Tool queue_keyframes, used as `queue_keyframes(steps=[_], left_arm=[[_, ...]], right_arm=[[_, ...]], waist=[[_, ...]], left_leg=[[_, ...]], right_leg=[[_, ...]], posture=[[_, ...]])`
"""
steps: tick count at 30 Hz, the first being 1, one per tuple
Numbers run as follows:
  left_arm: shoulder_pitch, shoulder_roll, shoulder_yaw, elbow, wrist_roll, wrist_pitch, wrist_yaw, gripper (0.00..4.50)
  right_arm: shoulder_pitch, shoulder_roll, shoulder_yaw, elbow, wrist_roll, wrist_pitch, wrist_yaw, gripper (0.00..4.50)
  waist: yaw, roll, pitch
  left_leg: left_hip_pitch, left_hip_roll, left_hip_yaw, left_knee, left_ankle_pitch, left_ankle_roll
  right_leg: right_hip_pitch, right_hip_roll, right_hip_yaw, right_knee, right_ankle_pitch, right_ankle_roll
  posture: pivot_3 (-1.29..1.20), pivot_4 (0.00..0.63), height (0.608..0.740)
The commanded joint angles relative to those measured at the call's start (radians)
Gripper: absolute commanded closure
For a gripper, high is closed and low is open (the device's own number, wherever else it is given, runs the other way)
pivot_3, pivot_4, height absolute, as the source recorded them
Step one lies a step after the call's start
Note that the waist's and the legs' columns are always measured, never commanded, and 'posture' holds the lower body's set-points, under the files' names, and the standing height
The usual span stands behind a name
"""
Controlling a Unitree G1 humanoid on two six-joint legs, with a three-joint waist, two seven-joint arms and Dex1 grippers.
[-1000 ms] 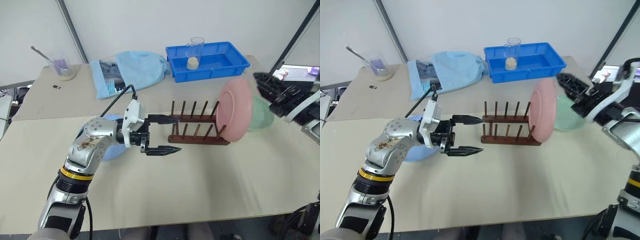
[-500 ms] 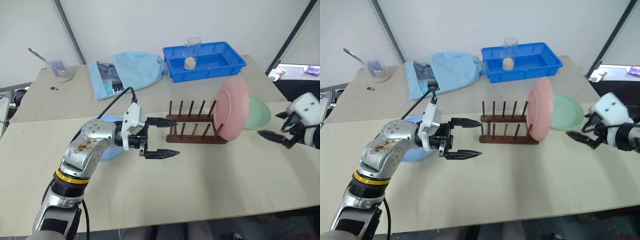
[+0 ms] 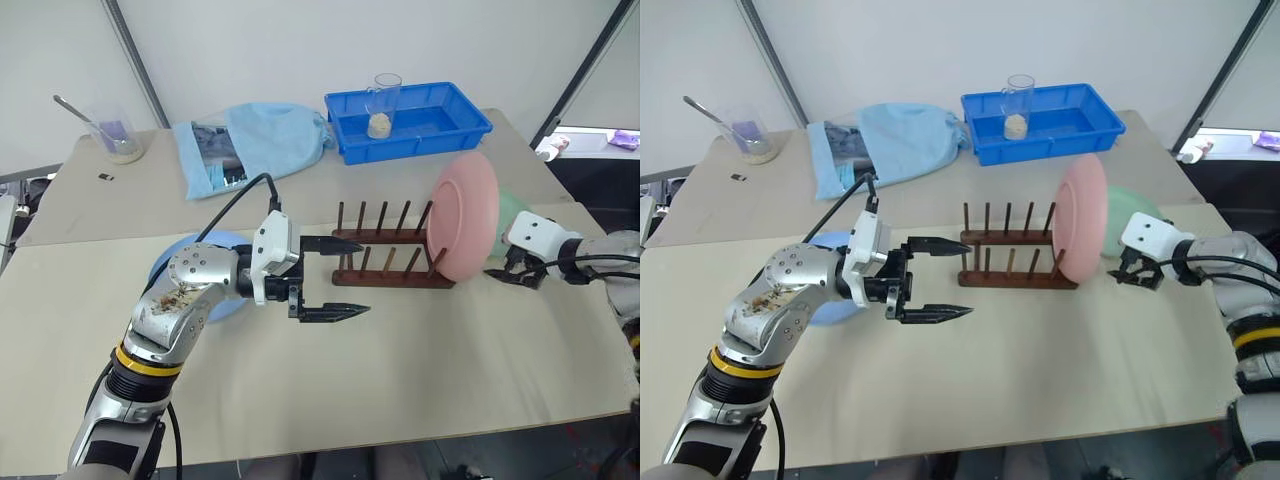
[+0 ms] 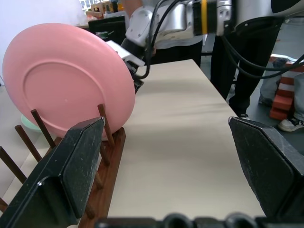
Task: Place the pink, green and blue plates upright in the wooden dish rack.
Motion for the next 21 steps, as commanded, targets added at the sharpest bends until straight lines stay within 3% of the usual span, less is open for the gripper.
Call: queue_keyframes(steps=[1, 13, 21], left_arm=[[-0.012, 0.0, 0.009, -0.021, 0.006, -0.019, 0.009, 0.0], [0.0, 0.0, 0.014, -0.023, 0.017, -0.025, 0.028, 0.0], [0.015, 0.009, 0.03, -0.017, 0.022, -0.028, 0.035, 0.0]], right_arm=[[-0.084, 0.024, -0.006, 0.124, -0.044, -0.035, 0.013, 0.59], [-0.135, 0.071, -0.032, 0.252, -0.083, -0.093, 0.022, 4.47], [-0.093, 0.02, -0.123, 0.146, -0.033, -0.06, 0.06, 4.47]], waist=[[-0.001, 0.0, 0.0], [-0.003, 0.0, 0.0], [0.0, 0.0, 0.0]], left_leg=[[0.0, 0.0, 0.0, 0.0, 0.0, 0.0], [0.0, 0.0, 0.0, 0.0, 0.0, 0.0], [0.001, 0.001, 0.0, 0.0, 0.0, 0.0]], right_leg=[[0.0, 0.0, 0.0, 0.0, 0.0, 0.0], [0.0, 0.0, 0.0, 0.0, 0.0, 0.0], [0.001, 0.002, 0.001, 0.0, 0.0, -0.001]], posture=[[0.0, 0.15, 0.74], [0.0, 0.15, 0.74], [0.0, 0.15, 0.74]])
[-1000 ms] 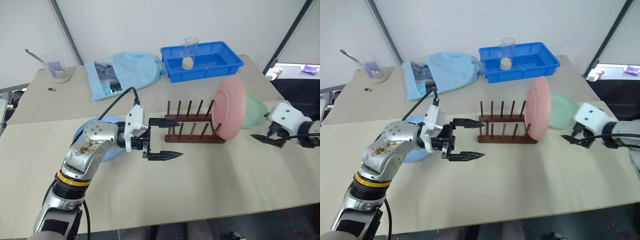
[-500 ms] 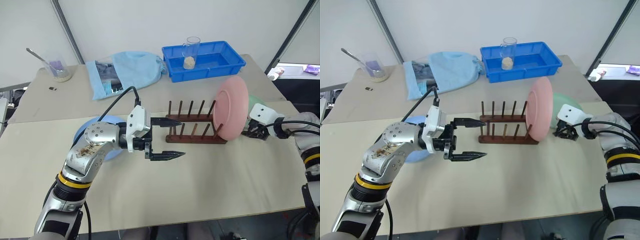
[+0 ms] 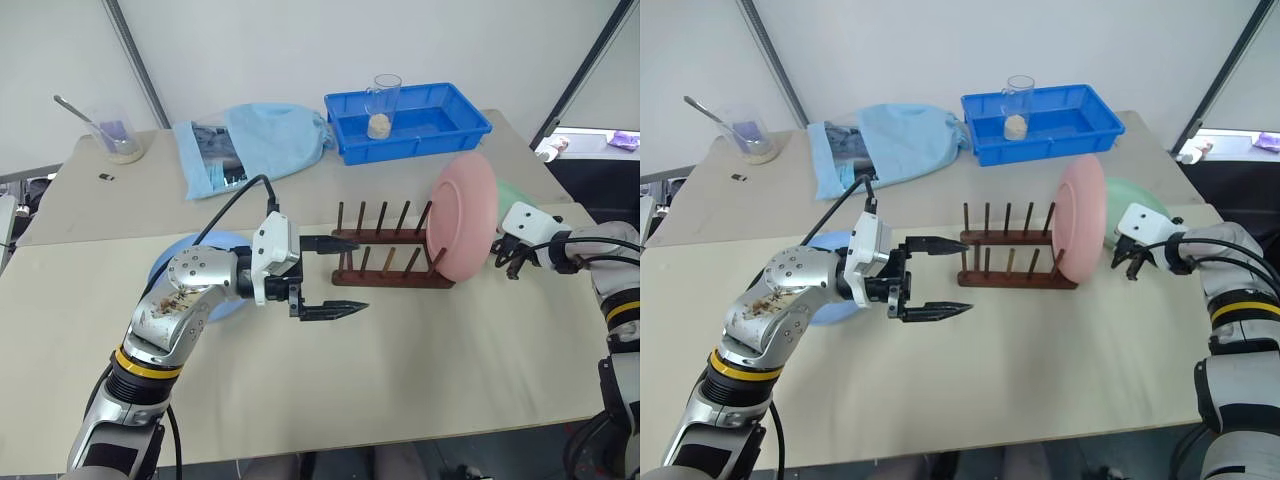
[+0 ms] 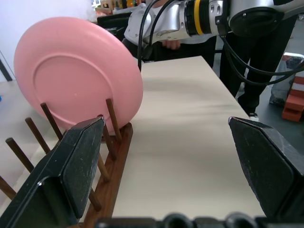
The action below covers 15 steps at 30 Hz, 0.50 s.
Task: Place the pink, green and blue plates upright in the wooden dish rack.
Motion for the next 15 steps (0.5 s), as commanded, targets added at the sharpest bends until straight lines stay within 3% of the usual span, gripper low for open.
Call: queue_keyframes(steps=[1, 9, 15], left_arm=[[0.004, 0.009, 0.029, -0.016, 0.003, -0.025, 0.013, 0.0], [0.012, 0.019, 0.068, 0.005, -0.002, -0.021, 0.043, 0.0], [0.005, 0.034, 0.127, 0.032, -0.027, 0.004, 0.07, 0.0]], right_arm=[[0.023, -0.062, -0.069, -0.081, 0.045, 0.03, 0.022, 4.47], [0.063, -0.177, -0.287, -0.386, 0.174, 0.165, -0.033, 4.47], [0.024, -0.075, -0.489, -0.888, 0.554, 0.598, -0.08, 4.47]], waist=[[0.001, 0.0, 0.0], [0.002, 0.002, 0.0], [-0.005, 0.002, 0.0]], left_leg=[[0.0, 0.0, 0.0, 0.0, 0.0, 0.0], [-0.001, 0.0, 0.0, 0.0, 0.0, 0.0], [-0.001, 0.003, 0.0, -0.001, 0.0, 0.0]], right_leg=[[0.0, 0.0, 0.0, 0.0, 0.0, 0.0], [-0.002, 0.0, 0.001, 0.0, 0.0, 0.0], [-0.002, 0.003, 0.002, 0.0, 0.0, -0.001]], posture=[[0.0, 0.15, 0.74], [0.0, 0.15, 0.74], [0.0, 0.15, 0.74]])
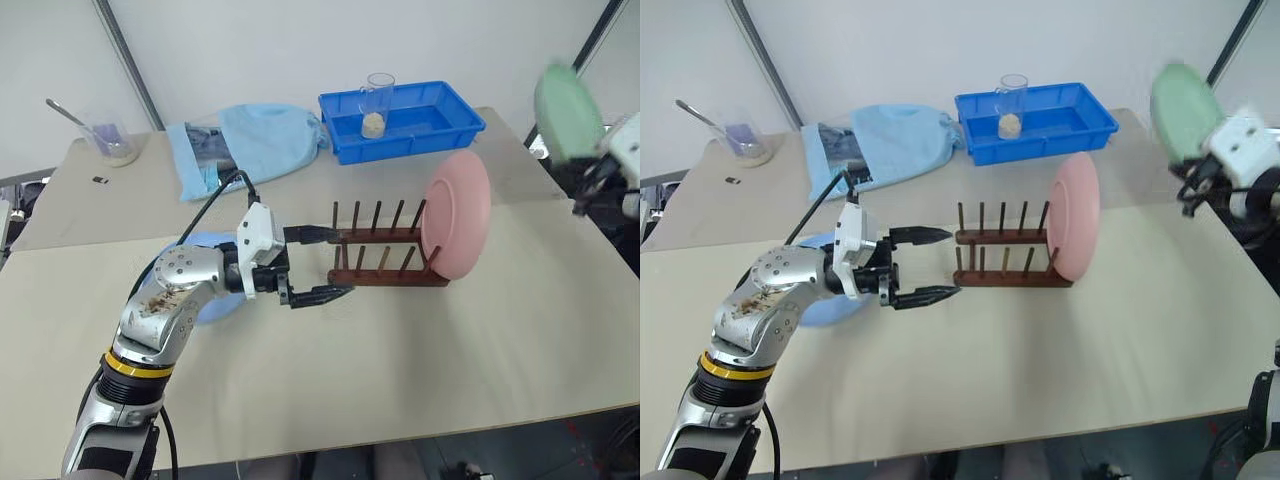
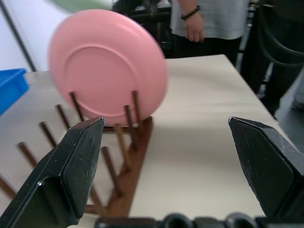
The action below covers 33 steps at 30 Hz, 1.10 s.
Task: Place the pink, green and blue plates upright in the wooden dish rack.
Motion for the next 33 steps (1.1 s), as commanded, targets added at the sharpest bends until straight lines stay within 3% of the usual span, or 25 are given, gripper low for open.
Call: queue_keyframes(steps=[1, 8, 14, 21, 33], left_arm=[[0.001, 0.029, 0.059, -0.009, -0.023, 0.005, 0.007, 0.0], [0.055, 0.102, 0.102, -0.02, -0.022, 0.017, -0.004, 0.0], [0.089, 0.141, 0.115, -0.041, -0.036, 0.024, -0.029, 0.0], [0.088, 0.141, 0.091, -0.047, -0.047, 0.02, -0.062, 0.0], [0.08, 0.132, 0.071, -0.054, -0.048, 0.016, -0.072, 0.0]], right_arm=[[-0.056, 0.07, -0.115, -0.295, 0.271, 0.277, -0.079, 4.47], [-0.103, 0.29, -0.276, -0.575, 0.803, 0.699, -0.407, 4.47], [0.086, 0.394, -0.318, -0.678, 1.142, 0.793, -0.662, 4.47], [0.243, 0.322, -0.285, -0.689, 1.201, 0.788, -0.662, 4.47], [0.29, 0.279, -0.205, -0.681, 1.215, 0.771, -0.634, 4.47]], waist=[[0.001, 0.0, 0.0], [0.026, 0.0, 0.0], [0.036, -0.001, -0.001], [0.025, -0.001, -0.001], [0.024, -0.001, -0.001]], left_leg=[[0.0, 0.0, 0.0, 0.0, 0.0, 0.0], [-0.001, -0.001, 0.0, 0.0, -0.001, 0.001], [-0.001, -0.002, -0.001, 0.0, -0.001, 0.001], [-0.001, -0.002, 0.0, 0.0, 0.0, 0.001], [0.0, -0.001, 0.0, 0.0, 0.0, 0.001]], right_leg=[[0.0, 0.0, 0.0, 0.0, 0.0, 0.0], [0.0, 0.0, 0.0, -0.001, 0.001, 0.0], [0.0, -0.001, -0.001, -0.001, 0.001, 0.0], [-0.001, -0.001, -0.001, -0.001, 0.001, 0.0], [0.0, 0.0, -0.001, -0.001, 0.002, -0.001]], posture=[[0.0, 0.15, 0.74], [0.0, 0.15, 0.74], [0.0, 0.15, 0.74], [0.0, 0.15, 0.74], [0.0, 0.15, 0.74]])
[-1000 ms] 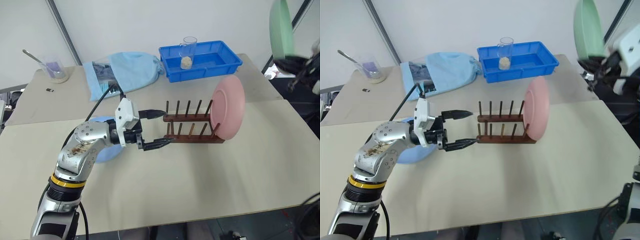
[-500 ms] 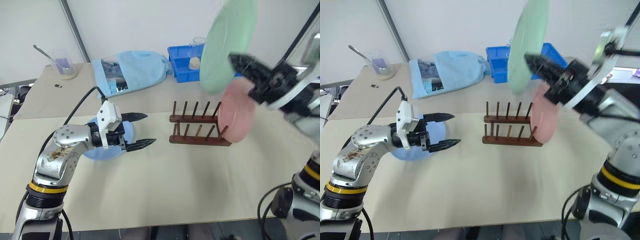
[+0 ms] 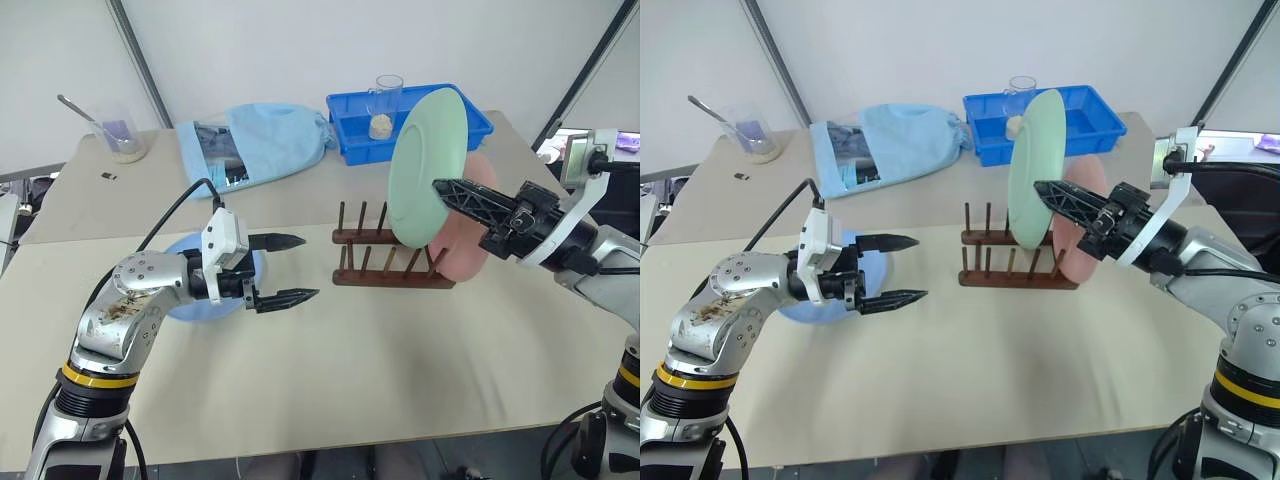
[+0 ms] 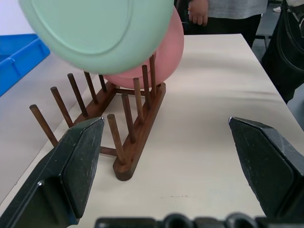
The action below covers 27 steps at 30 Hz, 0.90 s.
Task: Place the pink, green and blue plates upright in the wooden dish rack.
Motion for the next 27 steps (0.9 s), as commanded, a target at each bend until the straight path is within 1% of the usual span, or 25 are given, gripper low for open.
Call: queue_keyframes(steps=[1, 9, 17, 19, 21, 23, 27], left_arm=[[-0.011, 0.003, 0.006, -0.034, -0.011, -0.01, -0.006, 0.0], [-0.017, -0.002, -0.003, -0.027, -0.006, -0.018, -0.011, 0.0], [-0.02, -0.014, -0.011, -0.025, -0.007, -0.019, -0.011, 0.0], [-0.019, -0.018, -0.011, -0.027, -0.009, -0.018, -0.009, 0.0], [-0.017, -0.021, -0.011, -0.03, -0.008, -0.018, -0.008, 0.0], [-0.015, -0.023, -0.01, -0.033, -0.007, -0.017, -0.006, 0.0], [-0.012, -0.026, -0.01, -0.03, -0.003, -0.018, -0.003, 0.0]], right_arm=[[-0.004, -0.02, 0.006, -0.017, -0.012, -0.034, 0.021, 4.47], [-0.007, -0.026, 0.052, 0.022, -0.065, -0.028, 0.035, 4.47], [-0.038, -0.04, 0.081, 0.067, -0.071, -0.002, -0.014, 4.47], [-0.038, -0.04, 0.082, 0.07, -0.044, 0.009, -0.02, 4.47], [-0.042, -0.036, 0.077, 0.072, -0.03, 0.011, -0.041, 3.69], [-0.046, -0.043, 0.077, 0.068, -0.041, 0.006, -0.046, 3.07], [-0.07, -0.067, 0.068, 0.071, -0.094, -0.017, -0.048, 1.7]], waist=[[0.001, 0.0, 0.0], [0.001, 0.0, 0.0], [0.001, 0.0, 0.0], [0.001, 0.0, 0.0], [0.002, 0.0, 0.0], [0.001, 0.0, 0.0], [0.001, 0.0, 0.0]], left_leg=[[0.0, 0.0, 0.0, 0.0, 0.0, 0.0], [0.0, 0.0, 0.0, 0.0, 0.0, 0.0], [0.0, 0.0, 0.0, 0.0, 0.0, 0.0], [0.0, 0.0, 0.0, 0.0, 0.0, 0.0], [0.0, 0.0, 0.0, 0.0, 0.0, 0.0], [0.0, 0.0, 0.0, 0.0, 0.0, 0.0], [0.0, 0.0, 0.0, 0.0, 0.0, 0.0]], right_leg=[[0.0, 0.0, 0.0, 0.0, 0.0, 0.0], [0.0, 0.0, 0.0, 0.0, 0.0, 0.0], [0.0, 0.0, 0.0, 0.0, 0.0, 0.0], [0.0, 0.0, 0.0, 0.0, 0.0, 0.0], [0.0, 0.0, 0.0, -0.001, 0.0, 0.0], [0.0, 0.0, 0.0, -0.001, 0.0, 0.0], [0.0, 0.0, 0.0, -0.001, 0.0, 0.0]], posture=[[0.0, 0.15, 0.74], [0.0, 0.15, 0.74], [0.0, 0.15, 0.74], [0.0, 0.15, 0.74], [0.0, 0.15, 0.74], [0.0, 0.15, 0.74], [0.0, 0.15, 0.74]])
